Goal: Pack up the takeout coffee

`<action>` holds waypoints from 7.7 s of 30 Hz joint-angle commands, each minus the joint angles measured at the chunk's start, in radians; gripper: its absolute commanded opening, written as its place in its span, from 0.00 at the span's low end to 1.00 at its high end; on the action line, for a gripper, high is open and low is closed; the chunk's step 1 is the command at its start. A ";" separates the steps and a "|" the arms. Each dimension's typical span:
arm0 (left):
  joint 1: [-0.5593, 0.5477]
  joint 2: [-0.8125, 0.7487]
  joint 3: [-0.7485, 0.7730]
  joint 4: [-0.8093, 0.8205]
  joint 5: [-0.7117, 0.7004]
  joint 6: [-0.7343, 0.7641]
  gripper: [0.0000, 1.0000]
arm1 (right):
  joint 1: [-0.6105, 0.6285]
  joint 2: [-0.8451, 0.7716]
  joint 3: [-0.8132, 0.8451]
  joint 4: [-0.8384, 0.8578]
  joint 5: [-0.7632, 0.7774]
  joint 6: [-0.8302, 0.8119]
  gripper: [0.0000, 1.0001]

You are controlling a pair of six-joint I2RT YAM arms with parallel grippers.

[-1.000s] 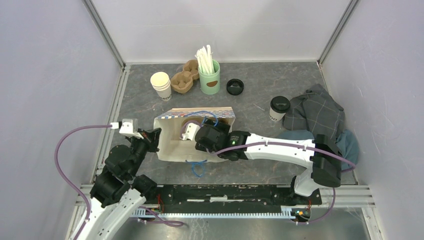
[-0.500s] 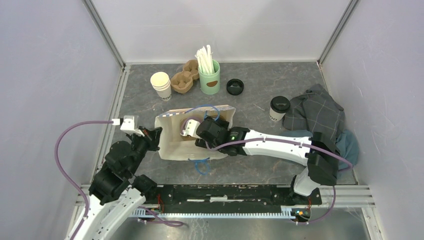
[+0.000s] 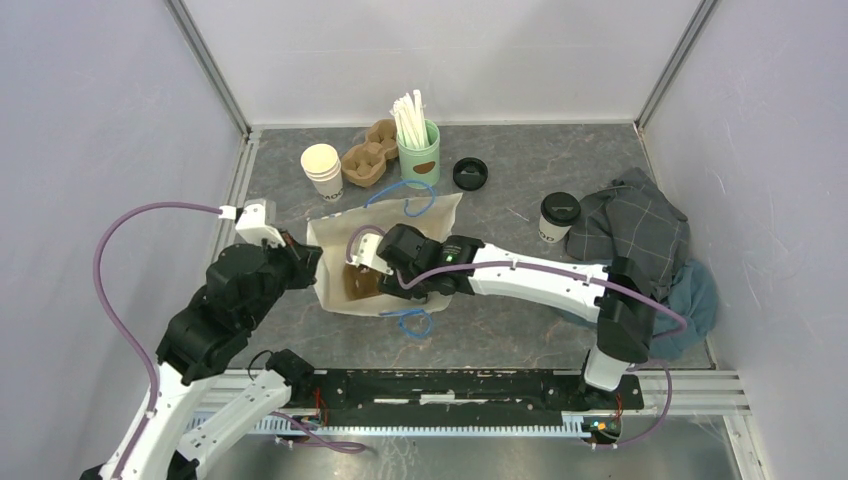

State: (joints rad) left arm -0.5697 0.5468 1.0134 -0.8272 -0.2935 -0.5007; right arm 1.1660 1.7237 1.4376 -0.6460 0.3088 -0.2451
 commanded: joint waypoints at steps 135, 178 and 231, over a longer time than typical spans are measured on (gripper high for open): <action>-0.002 0.070 0.001 -0.116 -0.122 -0.211 0.02 | -1.040 0.090 0.228 -0.347 -0.183 0.319 0.93; -0.002 0.073 0.002 -0.115 -0.127 -0.205 0.02 | -1.082 0.117 0.166 -0.303 -0.234 0.310 0.89; -0.003 -0.227 -0.192 0.198 -0.052 -0.027 0.02 | 0.150 -0.269 0.563 -0.079 -0.345 0.390 0.72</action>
State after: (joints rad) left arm -0.5701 0.3050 0.8032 -0.6277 -0.3565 -0.4934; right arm 1.2308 1.4475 1.9415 -0.6266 -0.2234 0.2077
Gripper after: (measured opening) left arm 0.024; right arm 0.805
